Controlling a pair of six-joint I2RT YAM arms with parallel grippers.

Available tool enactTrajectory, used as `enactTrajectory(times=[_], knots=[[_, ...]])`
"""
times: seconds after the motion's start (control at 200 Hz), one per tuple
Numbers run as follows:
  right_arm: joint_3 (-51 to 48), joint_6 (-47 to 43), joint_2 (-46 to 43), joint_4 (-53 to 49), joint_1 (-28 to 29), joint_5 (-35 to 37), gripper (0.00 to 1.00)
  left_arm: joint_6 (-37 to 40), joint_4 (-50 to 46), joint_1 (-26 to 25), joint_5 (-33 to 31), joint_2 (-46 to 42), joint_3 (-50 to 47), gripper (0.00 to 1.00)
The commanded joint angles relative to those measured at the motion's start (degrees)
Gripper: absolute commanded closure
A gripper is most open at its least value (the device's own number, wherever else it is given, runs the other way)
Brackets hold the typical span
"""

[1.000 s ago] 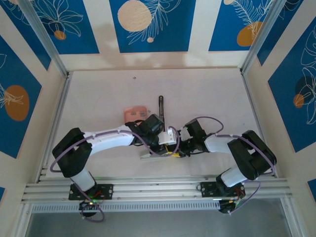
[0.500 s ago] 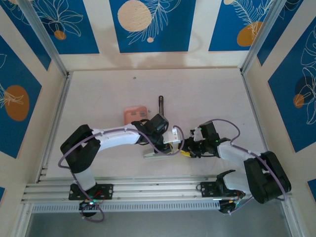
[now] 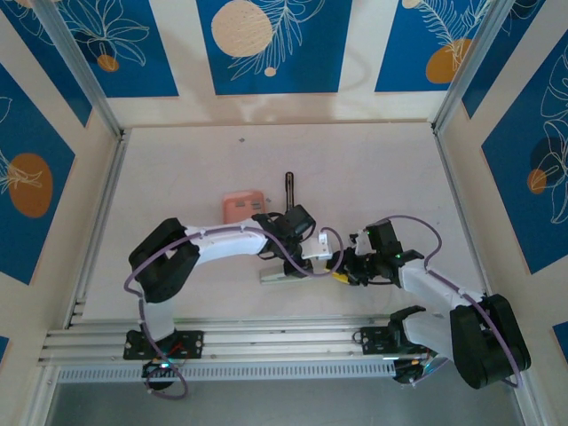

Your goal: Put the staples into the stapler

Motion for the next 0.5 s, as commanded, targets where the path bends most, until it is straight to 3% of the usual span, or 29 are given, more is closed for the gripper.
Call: enactTrajectory(times=[0.0, 0.495], knots=[[0.2, -1.2, -1.1, -2.5, -0.3, -0.2, 0.58, 1.9, -3.8, -1.3, -1.9, 4.6, 0.7, 0.89], [-0.1, -1.2, -4.8, -5.7, -0.6, 2.1, 0.58, 0.5, -8.5, -2.1, -7.2, 8.7, 3.1, 0.89]])
